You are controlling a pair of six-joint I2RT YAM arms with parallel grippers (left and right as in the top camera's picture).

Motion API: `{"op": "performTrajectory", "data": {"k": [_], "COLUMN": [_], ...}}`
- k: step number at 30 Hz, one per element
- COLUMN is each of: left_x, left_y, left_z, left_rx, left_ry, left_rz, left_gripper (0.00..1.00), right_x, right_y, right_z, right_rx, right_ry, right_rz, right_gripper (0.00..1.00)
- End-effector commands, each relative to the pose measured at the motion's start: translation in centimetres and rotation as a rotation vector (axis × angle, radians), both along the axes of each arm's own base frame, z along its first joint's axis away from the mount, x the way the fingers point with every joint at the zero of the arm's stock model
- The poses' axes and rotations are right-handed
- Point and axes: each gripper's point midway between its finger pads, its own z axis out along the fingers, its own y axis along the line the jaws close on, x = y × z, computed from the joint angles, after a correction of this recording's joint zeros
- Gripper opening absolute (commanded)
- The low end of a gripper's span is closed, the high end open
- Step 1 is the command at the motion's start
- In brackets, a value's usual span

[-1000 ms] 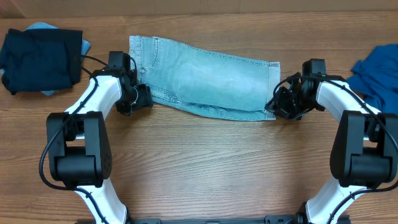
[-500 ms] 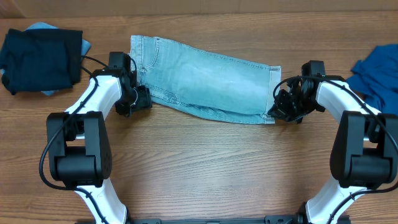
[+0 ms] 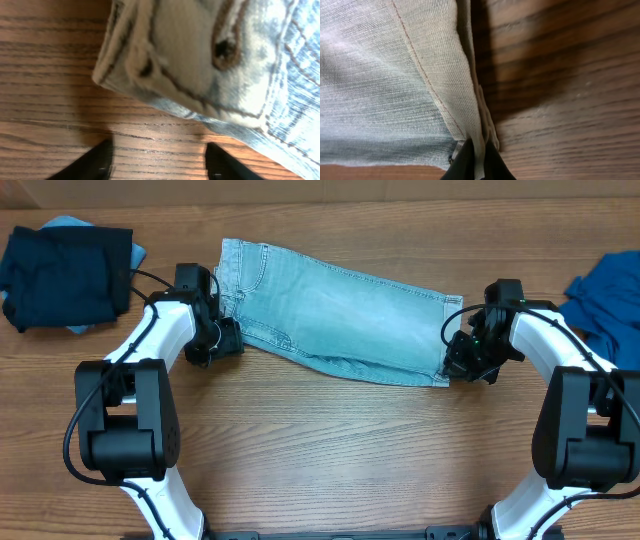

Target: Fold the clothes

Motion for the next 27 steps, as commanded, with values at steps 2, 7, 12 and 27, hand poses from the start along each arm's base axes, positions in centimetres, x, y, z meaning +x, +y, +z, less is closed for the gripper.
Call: {"op": "performTrajectory", "data": {"k": [2,7,12,27], "left_x": [0.3,2.2,4.7,6.3], "left_y": [-1.4,-1.8,-0.4,-1.6], "left_z": [1.3,8.8,14.8,3.9], "left_rx": [-0.083,-0.052,0.032,0.003], "left_ry": [-0.021,-0.229,-0.452,-0.273], "left_rz": [-0.071,-0.123,-0.1,-0.103], "left_gripper": [0.51,0.58,0.67,0.26], "right_x": [0.3,0.3,0.1,0.0], "right_y": [-1.5,-1.5,-1.5,-1.5], "right_z": [0.6,0.6,0.6,0.6], "right_rx": [-0.082,-0.082,-0.082,-0.082], "right_ry": [-0.033,-0.032,-0.023,-0.02], "right_rz": [0.0,0.0,0.001,0.001], "right_gripper": [0.06,0.06,0.06,0.06]}}
